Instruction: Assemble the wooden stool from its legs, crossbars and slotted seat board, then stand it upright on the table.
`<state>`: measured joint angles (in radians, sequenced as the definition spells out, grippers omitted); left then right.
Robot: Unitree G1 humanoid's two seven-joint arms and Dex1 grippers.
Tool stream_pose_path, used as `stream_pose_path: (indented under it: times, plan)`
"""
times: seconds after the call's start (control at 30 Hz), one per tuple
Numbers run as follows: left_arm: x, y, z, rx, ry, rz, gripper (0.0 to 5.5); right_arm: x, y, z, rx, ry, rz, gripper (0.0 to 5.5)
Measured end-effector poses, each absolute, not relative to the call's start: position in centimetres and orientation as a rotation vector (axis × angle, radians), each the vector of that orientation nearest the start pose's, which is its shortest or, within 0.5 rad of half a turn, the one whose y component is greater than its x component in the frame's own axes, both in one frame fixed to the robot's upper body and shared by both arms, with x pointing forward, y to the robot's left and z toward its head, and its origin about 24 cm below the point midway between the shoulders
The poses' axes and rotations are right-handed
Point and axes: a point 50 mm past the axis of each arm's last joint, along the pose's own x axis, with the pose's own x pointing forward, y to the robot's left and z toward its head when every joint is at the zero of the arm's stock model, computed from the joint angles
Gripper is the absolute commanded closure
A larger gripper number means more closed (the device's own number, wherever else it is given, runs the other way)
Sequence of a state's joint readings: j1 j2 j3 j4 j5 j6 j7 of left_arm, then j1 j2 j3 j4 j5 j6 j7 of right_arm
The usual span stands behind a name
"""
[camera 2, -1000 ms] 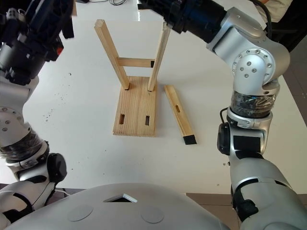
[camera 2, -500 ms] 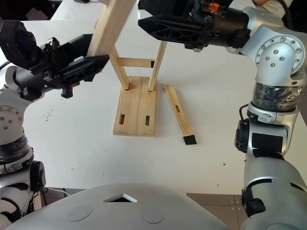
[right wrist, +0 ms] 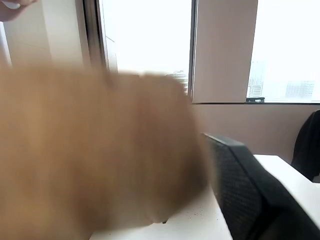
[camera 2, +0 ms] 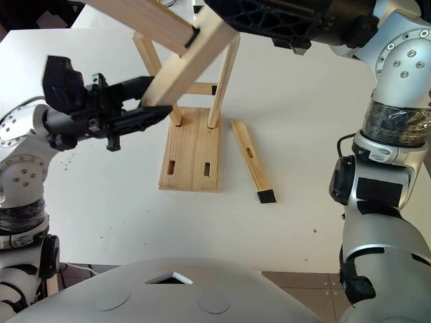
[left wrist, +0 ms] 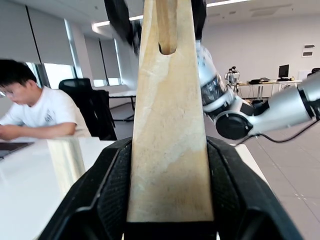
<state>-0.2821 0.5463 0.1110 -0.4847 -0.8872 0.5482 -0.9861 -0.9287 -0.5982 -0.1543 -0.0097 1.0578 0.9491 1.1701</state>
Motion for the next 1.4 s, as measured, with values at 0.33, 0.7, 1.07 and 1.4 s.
stream_pose_path:
  times: [0.33, 0.7, 1.07, 1.4]
  plan:
    - [22.6, 15.0, 20.4, -0.107, -0.271, -1.404, 3.49, 27.2, -14.7, 29.3, 0.206, -0.137, 1.708, 2.34]
    - [22.8, 15.2, 20.2, -0.125, -0.260, -1.399, 3.49, 27.2, -14.6, 28.8, 0.222, -0.125, 1.692, 3.47]
    - [23.1, 15.1, 20.3, -0.141, -0.264, -1.374, 2.89, 27.3, -14.4, 28.8, 0.264, -0.143, 1.666, 3.47]
    - [23.6, 15.8, 19.6, -0.135, -0.201, -1.282, 2.03, 28.2, -15.1, 27.3, 0.243, -0.144, 1.556, 3.47]
